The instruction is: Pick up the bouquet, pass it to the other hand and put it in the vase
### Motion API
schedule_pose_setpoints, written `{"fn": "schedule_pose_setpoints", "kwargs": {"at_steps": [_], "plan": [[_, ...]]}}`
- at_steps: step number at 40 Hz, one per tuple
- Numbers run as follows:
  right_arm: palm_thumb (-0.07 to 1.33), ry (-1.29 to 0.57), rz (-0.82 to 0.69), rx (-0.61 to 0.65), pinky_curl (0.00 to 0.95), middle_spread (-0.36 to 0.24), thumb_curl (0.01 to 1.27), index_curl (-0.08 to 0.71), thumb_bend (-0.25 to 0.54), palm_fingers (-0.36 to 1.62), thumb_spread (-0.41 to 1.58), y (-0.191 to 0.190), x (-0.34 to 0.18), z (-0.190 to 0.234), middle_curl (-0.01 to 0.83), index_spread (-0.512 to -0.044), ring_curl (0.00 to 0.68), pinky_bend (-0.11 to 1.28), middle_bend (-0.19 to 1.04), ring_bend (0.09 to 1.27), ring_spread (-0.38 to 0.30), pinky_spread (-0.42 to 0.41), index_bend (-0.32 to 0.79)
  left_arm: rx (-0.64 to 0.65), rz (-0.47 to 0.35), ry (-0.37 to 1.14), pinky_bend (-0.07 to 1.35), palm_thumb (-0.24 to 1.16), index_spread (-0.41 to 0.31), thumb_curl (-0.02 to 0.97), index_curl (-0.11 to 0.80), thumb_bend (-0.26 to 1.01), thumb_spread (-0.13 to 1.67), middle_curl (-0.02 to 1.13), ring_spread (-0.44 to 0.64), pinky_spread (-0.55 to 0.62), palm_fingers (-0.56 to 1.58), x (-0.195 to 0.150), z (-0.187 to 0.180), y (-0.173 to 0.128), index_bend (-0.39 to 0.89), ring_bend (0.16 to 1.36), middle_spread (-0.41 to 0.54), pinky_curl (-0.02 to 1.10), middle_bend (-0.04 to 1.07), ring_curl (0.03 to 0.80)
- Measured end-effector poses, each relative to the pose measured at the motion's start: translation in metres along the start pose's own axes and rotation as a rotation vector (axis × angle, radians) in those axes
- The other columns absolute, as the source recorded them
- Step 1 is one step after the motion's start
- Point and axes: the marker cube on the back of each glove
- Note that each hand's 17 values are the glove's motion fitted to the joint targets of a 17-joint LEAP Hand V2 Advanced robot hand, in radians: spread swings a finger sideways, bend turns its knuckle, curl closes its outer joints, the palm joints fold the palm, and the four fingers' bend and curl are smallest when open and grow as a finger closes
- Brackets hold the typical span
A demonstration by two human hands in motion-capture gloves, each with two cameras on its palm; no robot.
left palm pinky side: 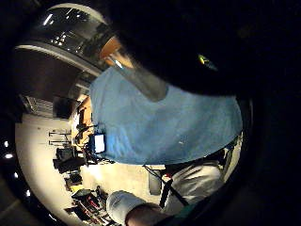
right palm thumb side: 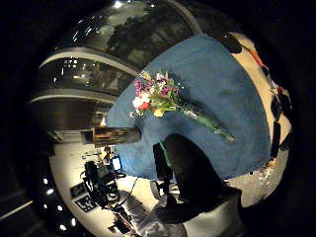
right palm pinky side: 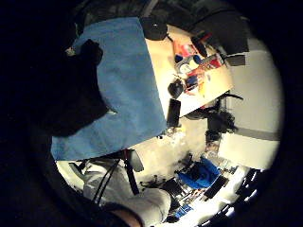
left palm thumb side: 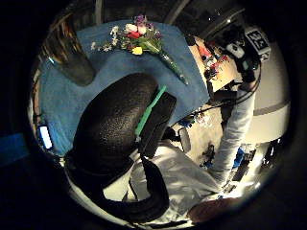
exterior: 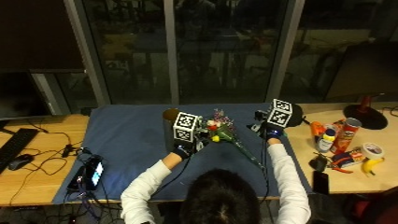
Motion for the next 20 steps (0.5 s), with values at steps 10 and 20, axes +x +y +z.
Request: {"fn": "schedule_pose_setpoints", "kwargs": {"at_steps": [10,20], "plan": [[0.42,-0.055,0.043,0.068,0.377,-0.094,0.29,0.153,-0.021,0.85,1.06,-0.024,0.018,0.066,0.401,-0.216,0.377,0.66,0.29,0.62,-0.155,-0.048,0.10,-0.049,-0.001,0.015,0.64,0.10,0.114,0.258,0.142,-0.01,1.10,0.34,0.38,0.39,0.12,-0.012,0.013,-0.001,0.11,0.69,0.311,0.34,0.23,0.283],[0.43,-0.174,0.058,-0.053,0.388,-0.110,0.31,0.179,-0.024,0.82,1.04,-0.002,0.018,0.123,0.434,-0.214,0.403,0.63,0.29,0.58,-0.169,-0.089,0.10,-0.078,0.004,0.054,0.65,0.11,0.107,0.264,0.155,-0.02,1.12,0.35,0.38,0.39,0.11,-0.019,0.020,0.002,0.11,0.69,0.312,0.34,0.23,0.281]]}}
